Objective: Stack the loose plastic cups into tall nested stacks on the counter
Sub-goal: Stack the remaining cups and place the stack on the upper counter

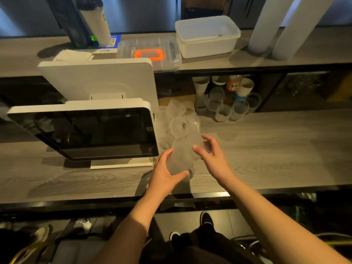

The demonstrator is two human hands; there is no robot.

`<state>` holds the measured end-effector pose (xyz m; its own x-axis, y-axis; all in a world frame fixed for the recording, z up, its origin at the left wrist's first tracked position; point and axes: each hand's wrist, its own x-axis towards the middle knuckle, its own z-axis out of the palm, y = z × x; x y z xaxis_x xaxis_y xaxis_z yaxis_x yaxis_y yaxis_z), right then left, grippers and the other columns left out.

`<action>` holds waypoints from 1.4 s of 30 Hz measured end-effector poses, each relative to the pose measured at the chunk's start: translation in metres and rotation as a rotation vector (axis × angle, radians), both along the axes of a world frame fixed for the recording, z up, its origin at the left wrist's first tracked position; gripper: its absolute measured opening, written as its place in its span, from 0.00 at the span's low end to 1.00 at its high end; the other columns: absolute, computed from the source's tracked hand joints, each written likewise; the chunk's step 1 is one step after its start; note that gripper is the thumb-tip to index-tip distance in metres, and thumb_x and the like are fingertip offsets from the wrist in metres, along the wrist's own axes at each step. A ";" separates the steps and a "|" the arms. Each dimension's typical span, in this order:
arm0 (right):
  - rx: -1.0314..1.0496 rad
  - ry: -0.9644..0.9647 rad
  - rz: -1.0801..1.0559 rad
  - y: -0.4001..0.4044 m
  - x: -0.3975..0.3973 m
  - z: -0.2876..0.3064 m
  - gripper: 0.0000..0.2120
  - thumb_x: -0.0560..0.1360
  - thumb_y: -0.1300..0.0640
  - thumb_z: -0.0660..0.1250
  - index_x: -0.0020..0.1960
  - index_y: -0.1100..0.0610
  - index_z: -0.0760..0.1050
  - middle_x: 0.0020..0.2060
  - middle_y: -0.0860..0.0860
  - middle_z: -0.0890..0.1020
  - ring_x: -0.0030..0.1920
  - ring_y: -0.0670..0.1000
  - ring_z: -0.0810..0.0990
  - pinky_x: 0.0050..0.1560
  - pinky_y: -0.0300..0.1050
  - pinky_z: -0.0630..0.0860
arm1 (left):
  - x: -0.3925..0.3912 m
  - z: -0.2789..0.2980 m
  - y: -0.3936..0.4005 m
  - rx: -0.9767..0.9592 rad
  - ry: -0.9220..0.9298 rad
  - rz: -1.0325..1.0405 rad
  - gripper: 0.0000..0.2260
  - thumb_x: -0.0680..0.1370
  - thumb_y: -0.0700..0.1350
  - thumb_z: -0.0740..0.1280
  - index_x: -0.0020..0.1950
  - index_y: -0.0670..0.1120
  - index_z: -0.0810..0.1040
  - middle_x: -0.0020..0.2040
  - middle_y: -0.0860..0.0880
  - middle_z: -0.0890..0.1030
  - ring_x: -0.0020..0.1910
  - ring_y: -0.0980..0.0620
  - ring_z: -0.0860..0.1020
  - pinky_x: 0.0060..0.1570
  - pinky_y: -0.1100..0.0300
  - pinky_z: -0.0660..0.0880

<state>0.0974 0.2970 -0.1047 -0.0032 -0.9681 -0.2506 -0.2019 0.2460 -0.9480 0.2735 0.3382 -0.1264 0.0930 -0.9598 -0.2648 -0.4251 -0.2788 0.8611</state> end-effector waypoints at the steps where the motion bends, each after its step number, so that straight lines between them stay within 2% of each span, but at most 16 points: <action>1: -0.021 0.023 0.037 0.001 0.000 0.003 0.29 0.76 0.47 0.72 0.73 0.49 0.67 0.62 0.46 0.75 0.62 0.43 0.73 0.67 0.47 0.72 | 0.000 0.003 -0.001 -0.015 0.006 -0.006 0.36 0.68 0.52 0.80 0.71 0.61 0.66 0.68 0.57 0.70 0.68 0.56 0.69 0.66 0.51 0.73; 4: -0.106 0.110 0.143 0.006 0.000 0.013 0.29 0.75 0.49 0.73 0.74 0.47 0.67 0.59 0.43 0.74 0.58 0.38 0.72 0.60 0.38 0.73 | 0.002 0.012 -0.001 -0.074 0.017 -0.002 0.35 0.67 0.50 0.81 0.68 0.61 0.67 0.66 0.57 0.71 0.65 0.55 0.71 0.62 0.50 0.76; 7: -0.132 0.116 0.172 0.009 0.005 0.019 0.29 0.76 0.50 0.72 0.73 0.46 0.66 0.58 0.42 0.73 0.57 0.34 0.71 0.56 0.30 0.70 | 0.007 0.021 -0.001 -0.115 -0.005 -0.011 0.36 0.66 0.48 0.81 0.69 0.61 0.68 0.65 0.58 0.71 0.64 0.56 0.71 0.61 0.53 0.76; 12: -0.131 0.102 0.184 0.007 0.015 0.024 0.28 0.76 0.51 0.72 0.73 0.48 0.67 0.59 0.45 0.74 0.59 0.34 0.71 0.52 0.23 0.66 | 0.018 0.031 0.000 -0.148 -0.047 -0.053 0.37 0.67 0.49 0.80 0.72 0.59 0.67 0.66 0.60 0.70 0.64 0.58 0.71 0.62 0.51 0.76; 18: -0.095 0.039 0.137 0.009 0.024 0.021 0.27 0.76 0.50 0.72 0.72 0.50 0.69 0.60 0.44 0.74 0.59 0.34 0.70 0.51 0.26 0.68 | 0.023 0.034 0.005 -0.156 -0.081 -0.065 0.38 0.68 0.51 0.80 0.74 0.60 0.66 0.66 0.59 0.70 0.64 0.57 0.71 0.63 0.51 0.76; 21: -0.066 -0.027 0.096 0.010 0.030 0.020 0.25 0.76 0.51 0.72 0.70 0.50 0.70 0.57 0.40 0.74 0.57 0.34 0.71 0.49 0.25 0.69 | 0.028 0.033 0.008 -0.166 -0.069 -0.071 0.39 0.68 0.53 0.80 0.75 0.60 0.66 0.65 0.60 0.71 0.64 0.58 0.72 0.58 0.62 0.75; 24: -0.049 -0.051 0.091 0.010 0.033 0.020 0.24 0.76 0.49 0.72 0.69 0.48 0.70 0.59 0.40 0.74 0.61 0.38 0.72 0.55 0.31 0.70 | 0.033 0.035 0.009 -0.171 -0.072 -0.091 0.38 0.68 0.53 0.79 0.75 0.61 0.66 0.64 0.61 0.71 0.63 0.61 0.71 0.51 0.71 0.71; 26: -0.052 -0.054 0.105 0.009 0.033 0.022 0.24 0.76 0.49 0.72 0.69 0.49 0.71 0.60 0.43 0.75 0.61 0.39 0.72 0.57 0.33 0.69 | 0.035 0.035 0.008 -0.149 0.004 -0.084 0.37 0.68 0.53 0.80 0.74 0.61 0.68 0.64 0.61 0.72 0.63 0.61 0.72 0.53 0.70 0.73; 28: -0.089 -0.022 0.149 0.007 0.031 0.024 0.25 0.75 0.51 0.73 0.70 0.50 0.71 0.60 0.43 0.75 0.60 0.36 0.72 0.56 0.31 0.69 | 0.038 0.034 0.005 -0.090 0.179 -0.052 0.36 0.65 0.54 0.81 0.71 0.61 0.71 0.65 0.58 0.74 0.64 0.58 0.75 0.59 0.60 0.78; 30: -0.125 0.018 0.190 0.006 0.029 0.024 0.26 0.75 0.51 0.73 0.71 0.49 0.71 0.60 0.43 0.75 0.59 0.34 0.72 0.56 0.30 0.69 | 0.041 0.035 0.001 -0.033 0.301 -0.030 0.38 0.61 0.57 0.81 0.70 0.60 0.73 0.66 0.54 0.77 0.64 0.53 0.77 0.60 0.54 0.79; 32: -0.134 0.020 0.212 0.004 0.027 0.024 0.26 0.76 0.51 0.73 0.71 0.49 0.70 0.59 0.41 0.74 0.57 0.30 0.71 0.55 0.26 0.68 | 0.041 0.036 -0.002 -0.001 0.386 -0.027 0.40 0.60 0.57 0.80 0.71 0.55 0.74 0.65 0.51 0.79 0.64 0.52 0.78 0.56 0.56 0.80; 34: -0.125 0.003 0.240 0.003 0.026 0.024 0.26 0.76 0.49 0.72 0.72 0.49 0.70 0.59 0.42 0.74 0.57 0.29 0.71 0.55 0.25 0.68 | 0.038 0.037 -0.005 0.001 0.447 -0.021 0.40 0.61 0.55 0.79 0.72 0.51 0.73 0.64 0.49 0.80 0.63 0.52 0.79 0.53 0.58 0.80; 36: -0.110 -0.012 0.293 0.002 0.027 0.023 0.30 0.74 0.41 0.71 0.72 0.49 0.70 0.60 0.44 0.74 0.60 0.34 0.71 0.60 0.30 0.69 | 0.034 0.037 -0.007 -0.014 0.468 -0.004 0.38 0.62 0.55 0.79 0.71 0.51 0.74 0.63 0.50 0.81 0.62 0.52 0.80 0.54 0.57 0.80; 38: -0.071 -0.001 0.360 0.000 0.030 0.020 0.36 0.70 0.31 0.64 0.72 0.49 0.70 0.63 0.45 0.73 0.65 0.39 0.71 0.65 0.37 0.69 | 0.031 0.036 -0.009 -0.024 0.487 0.023 0.36 0.62 0.55 0.77 0.70 0.52 0.75 0.62 0.50 0.81 0.61 0.51 0.80 0.54 0.58 0.79; 40: -0.035 0.014 0.425 0.000 0.031 0.015 0.38 0.70 0.29 0.59 0.72 0.51 0.71 0.63 0.45 0.73 0.66 0.42 0.72 0.68 0.40 0.69 | 0.028 0.033 -0.010 -0.014 0.503 0.044 0.37 0.62 0.56 0.77 0.70 0.51 0.74 0.62 0.48 0.81 0.60 0.50 0.80 0.51 0.60 0.79; 42: 0.010 -0.022 0.451 -0.001 0.031 0.010 0.35 0.73 0.30 0.59 0.72 0.51 0.72 0.63 0.46 0.74 0.65 0.42 0.73 0.68 0.39 0.69 | 0.026 0.028 -0.012 -0.001 0.504 0.063 0.38 0.62 0.56 0.77 0.71 0.50 0.73 0.62 0.47 0.80 0.60 0.49 0.80 0.50 0.59 0.79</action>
<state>0.1289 0.2960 -0.0945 0.4236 -0.8690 -0.2556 -0.2711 0.1476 -0.9512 0.2998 0.3266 -0.0979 0.0113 -0.9567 -0.2910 0.0607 -0.2898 0.9552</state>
